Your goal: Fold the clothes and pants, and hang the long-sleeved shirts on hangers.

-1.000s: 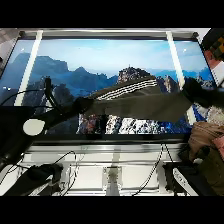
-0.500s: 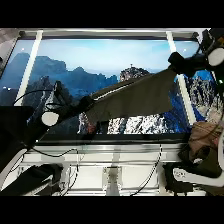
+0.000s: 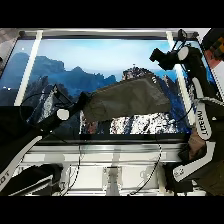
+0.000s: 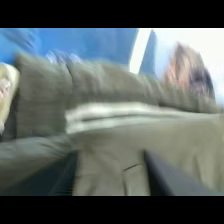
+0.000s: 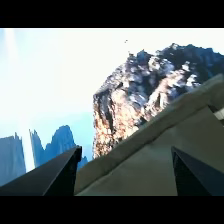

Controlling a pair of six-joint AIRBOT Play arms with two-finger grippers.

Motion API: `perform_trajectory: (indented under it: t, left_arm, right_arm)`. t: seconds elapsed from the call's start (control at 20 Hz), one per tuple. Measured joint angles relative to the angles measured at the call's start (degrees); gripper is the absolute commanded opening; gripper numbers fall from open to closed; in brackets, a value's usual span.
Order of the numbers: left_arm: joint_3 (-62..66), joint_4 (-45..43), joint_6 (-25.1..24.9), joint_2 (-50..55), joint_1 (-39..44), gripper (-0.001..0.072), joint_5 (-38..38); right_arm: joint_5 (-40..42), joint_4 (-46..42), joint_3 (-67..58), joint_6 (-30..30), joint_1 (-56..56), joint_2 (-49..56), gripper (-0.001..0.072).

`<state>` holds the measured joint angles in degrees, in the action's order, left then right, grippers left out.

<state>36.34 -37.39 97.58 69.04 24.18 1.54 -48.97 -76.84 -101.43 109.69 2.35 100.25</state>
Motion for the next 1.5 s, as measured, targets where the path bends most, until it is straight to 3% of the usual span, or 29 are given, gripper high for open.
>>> perform_trajectory:
  t: [0.2,0.25,0.3,0.35,0.4,0.45,0.65,0.85,0.95,1.0,1.05,1.1,1.15,1.3,1.4,1.5]
  left_arm:
    - [0.28,0.46,0.0,1.14,-0.24,0.0492,7.1]
    - [0.61,0.31,0.0,0.81,-0.61,0.0469,8.13]
    - [1.01,-0.31,0.0,0.09,-1.03,0.0362,8.74]
    - [1.55,-1.64,0.0,-1.2,-1.51,0.0199,9.14]
    - [2.08,-3.5,-0.02,-2.91,-2.03,0.0075,9.35]
    - [2.69,-6.19,-0.02,-5.14,-2.56,0.0001,9.62]
    - [4.31,-17.14,-0.02,-16.63,-3.63,0.0004,9.16]
    - [4.76,-21.68,-0.09,-28.7,-3.93,0.0037,3.3]
    - [4.85,-22.73,-0.24,-33.55,-3.98,0.0283,0.57]
    - [4.87,-23.08,-0.28,-35.52,-3.98,0.0368,-0.2]
    - [4.9,-23.39,-0.28,-37.29,-3.98,0.0375,-0.94]
    - [4.92,-23.56,-0.37,-38.62,-3.98,0.0374,-1.64]
    - [4.92,-23.67,-0.42,-39.74,-3.98,0.0375,-2.14]
    - [4.92,-23.85,-0.37,-41.38,-3.98,0.0377,-5.05]
    - [4.92,-23.87,-0.35,-41.81,-3.98,0.0532,-7.26]
    - [4.94,-23.78,-0.26,-42.12,-3.98,0.0534,-8.35]
  right_arm:
    - [2.47,-0.9,-2.05,0.09,0.31,1.4,0.0626]
    - [2.14,-1.22,-3.23,0.13,0.35,1.6,0.059]
    - [1.42,-1.73,-4.92,0.07,0.24,1.64,0.0398]
    - [0.28,-2.34,-6.84,-0.61,0.07,1.66,0.0069]
    - [-1.29,-2.82,-9.01,-1.84,-0.33,1.77,0.0004]
    - [-3.1,-3.34,-11.43,-3.45,-0.98,1.79,0.0003]
    - [-9.11,-1.9,-15.93,-9.16,-6.14,0.48,0.0]
    - [-17.7,18.36,-13.51,-21.29,-16.61,1.18,0.0002]
    - [-25.44,27.87,-12.41,-26.03,-22.03,3.43,0.0007]
    - [-28.94,30.4,-12.11,-27.43,-24.37,4.7,0.0052]
    - [-32.04,31.65,-11.87,-28.37,-26.51,5.97,0.0269]
    - [-34.21,31.28,-11.67,-28.59,-28.28,7.04,0.0582]
    - [-35.82,29.81,-11.52,-28.15,-29.57,7.82,0.0707]
    - [-39.19,23.52,-11.32,-25.81,-31.71,9.4,0.0692]
    - [-40.89,23.3,-11.23,-24.98,-32.37,10.99,0.0693]
    - [-43.36,24.7,-11.21,-24.52,-32.41,13.42,0.0701]
